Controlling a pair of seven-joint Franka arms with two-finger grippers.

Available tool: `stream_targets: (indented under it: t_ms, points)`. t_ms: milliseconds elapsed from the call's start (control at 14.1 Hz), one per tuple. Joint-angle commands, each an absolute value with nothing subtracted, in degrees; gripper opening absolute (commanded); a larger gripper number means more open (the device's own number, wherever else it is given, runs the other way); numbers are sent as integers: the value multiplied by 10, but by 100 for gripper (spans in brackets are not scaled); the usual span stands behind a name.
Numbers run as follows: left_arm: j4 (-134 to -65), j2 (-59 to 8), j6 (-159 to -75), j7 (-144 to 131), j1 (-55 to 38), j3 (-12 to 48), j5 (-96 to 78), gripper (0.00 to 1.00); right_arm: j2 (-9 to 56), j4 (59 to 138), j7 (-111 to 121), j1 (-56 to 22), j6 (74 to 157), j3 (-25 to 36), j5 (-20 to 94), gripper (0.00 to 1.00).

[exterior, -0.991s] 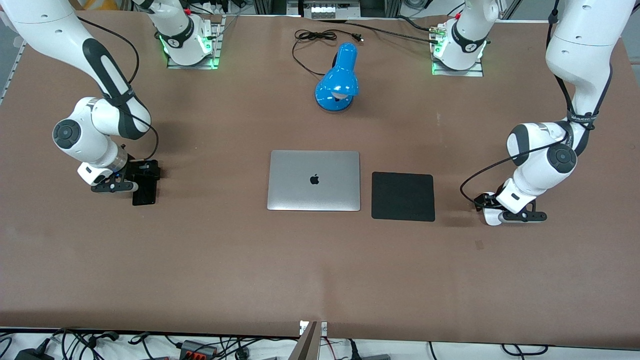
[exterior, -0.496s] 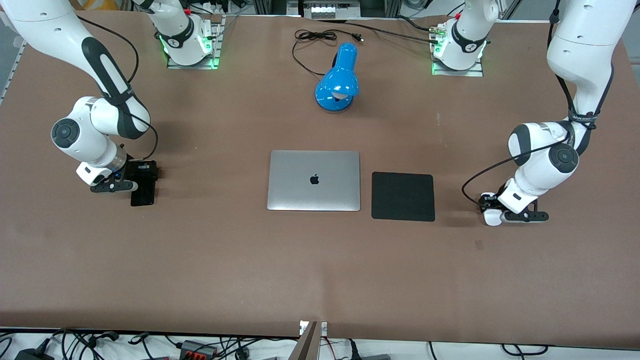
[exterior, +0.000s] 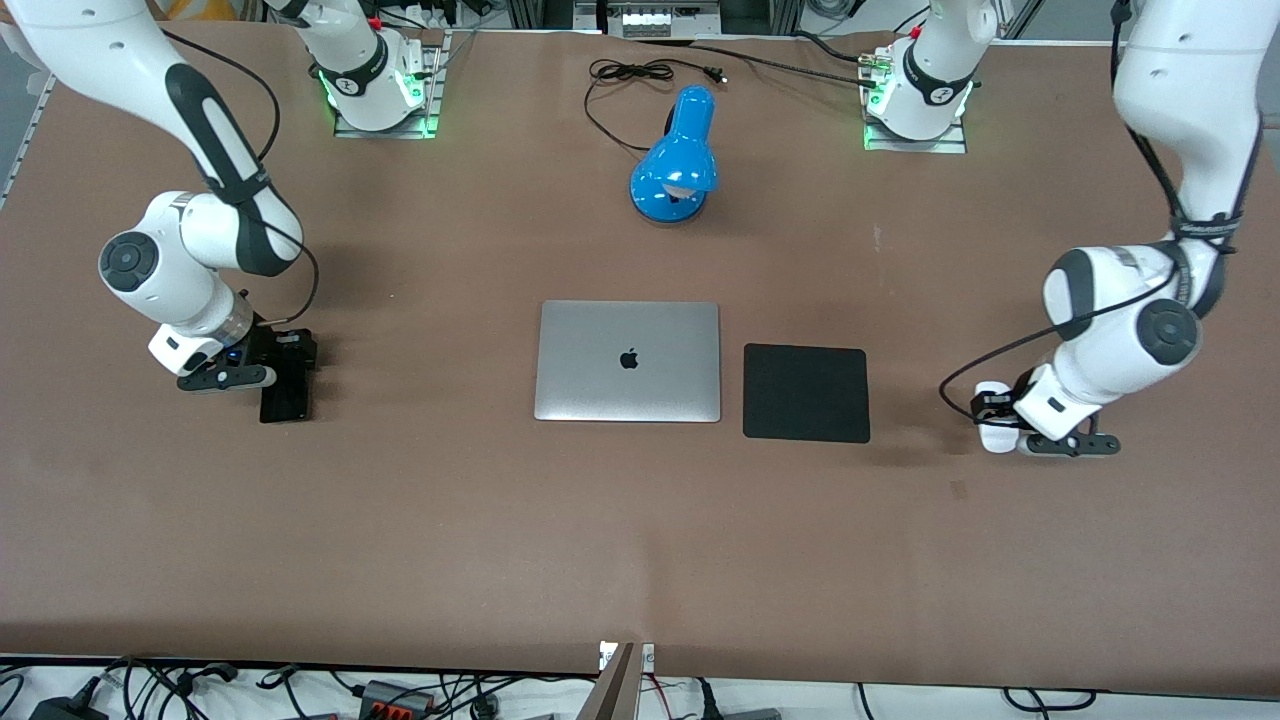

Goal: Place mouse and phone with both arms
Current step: 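Carry the phone beside the laptop while the left gripper carries the mouse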

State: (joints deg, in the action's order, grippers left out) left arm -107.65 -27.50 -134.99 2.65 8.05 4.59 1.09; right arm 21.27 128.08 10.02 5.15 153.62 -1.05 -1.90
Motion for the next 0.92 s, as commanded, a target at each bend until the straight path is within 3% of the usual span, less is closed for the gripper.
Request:
stream_targets:
  t_ms: [0,212,425,637,850]
  points:
    - [-989,-249,-1214,30,70,55,22,35,180,1274,29,4,1494,-25,-18,0]
    - [-896,-248,-1080,-18,26,59,22,35,192,1258,-84,-68,1485,-32,-18,0]
    - [-901,-239,-1076,-92,-45,59,23,35,221,1238,-164,-103,1485,-67,-12,0]
    - [-947,-241,-1126,-194,-116,59,23,35,258,1206,-236,-138,1486,-81,-14,0]
    - [-1046,-239,-1280,-264,-156,57,70,35,286,1196,-258,-156,1491,-91,-14,1]
